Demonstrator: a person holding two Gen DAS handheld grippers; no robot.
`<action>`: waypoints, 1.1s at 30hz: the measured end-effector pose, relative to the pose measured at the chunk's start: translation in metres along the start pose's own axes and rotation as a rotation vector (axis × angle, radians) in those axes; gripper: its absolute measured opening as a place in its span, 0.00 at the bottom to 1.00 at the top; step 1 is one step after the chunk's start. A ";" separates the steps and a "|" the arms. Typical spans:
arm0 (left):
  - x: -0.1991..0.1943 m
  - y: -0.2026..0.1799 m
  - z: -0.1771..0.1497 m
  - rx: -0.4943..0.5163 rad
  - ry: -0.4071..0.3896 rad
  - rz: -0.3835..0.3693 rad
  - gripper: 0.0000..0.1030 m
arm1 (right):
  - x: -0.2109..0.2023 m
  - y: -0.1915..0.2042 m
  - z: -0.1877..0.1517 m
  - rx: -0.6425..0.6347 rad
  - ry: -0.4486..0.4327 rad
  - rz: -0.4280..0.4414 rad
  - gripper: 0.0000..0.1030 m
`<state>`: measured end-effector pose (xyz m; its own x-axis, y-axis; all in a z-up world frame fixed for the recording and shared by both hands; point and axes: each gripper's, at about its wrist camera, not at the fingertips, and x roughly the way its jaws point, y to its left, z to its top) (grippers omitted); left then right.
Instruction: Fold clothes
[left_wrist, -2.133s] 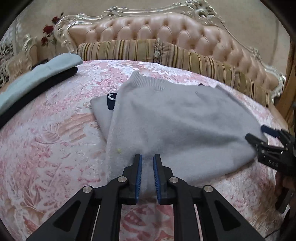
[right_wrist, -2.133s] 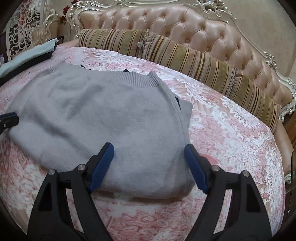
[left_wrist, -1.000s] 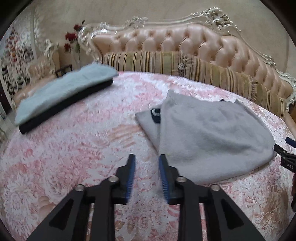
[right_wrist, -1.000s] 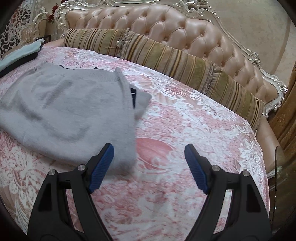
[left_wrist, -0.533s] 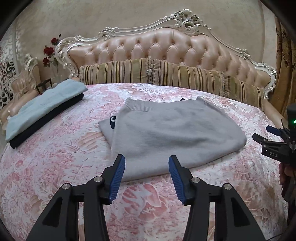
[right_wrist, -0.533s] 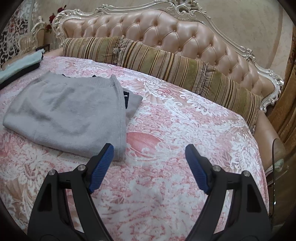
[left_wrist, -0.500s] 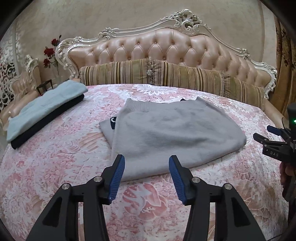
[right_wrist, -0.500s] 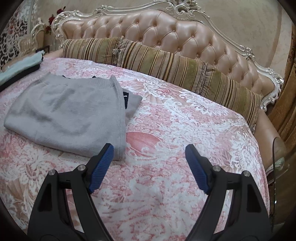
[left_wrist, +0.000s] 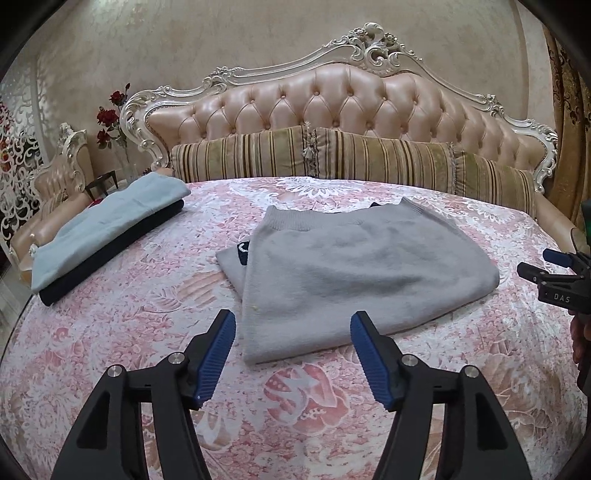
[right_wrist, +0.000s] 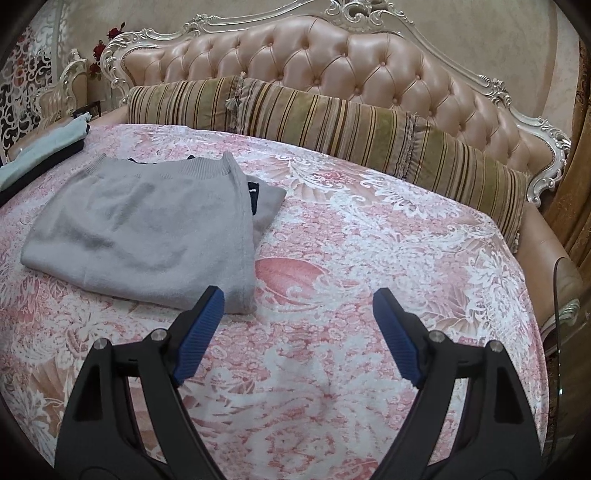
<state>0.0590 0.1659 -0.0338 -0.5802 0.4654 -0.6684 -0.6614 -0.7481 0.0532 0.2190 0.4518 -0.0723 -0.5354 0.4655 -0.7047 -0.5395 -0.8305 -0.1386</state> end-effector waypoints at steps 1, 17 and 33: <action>0.001 0.001 0.000 -0.001 0.001 0.000 0.65 | 0.001 0.000 0.000 0.002 0.004 0.004 0.82; 0.024 0.008 -0.001 0.001 0.021 0.017 0.65 | 0.020 0.008 0.008 -0.010 0.030 -0.009 0.83; 0.083 0.101 0.011 -0.293 0.113 -0.236 0.65 | 0.055 -0.011 0.047 0.120 0.089 0.134 0.83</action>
<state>-0.0613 0.1342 -0.0759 -0.3616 0.5977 -0.7155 -0.5968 -0.7380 -0.3148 0.1648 0.5007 -0.0774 -0.5511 0.3194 -0.7709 -0.5433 -0.8385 0.0409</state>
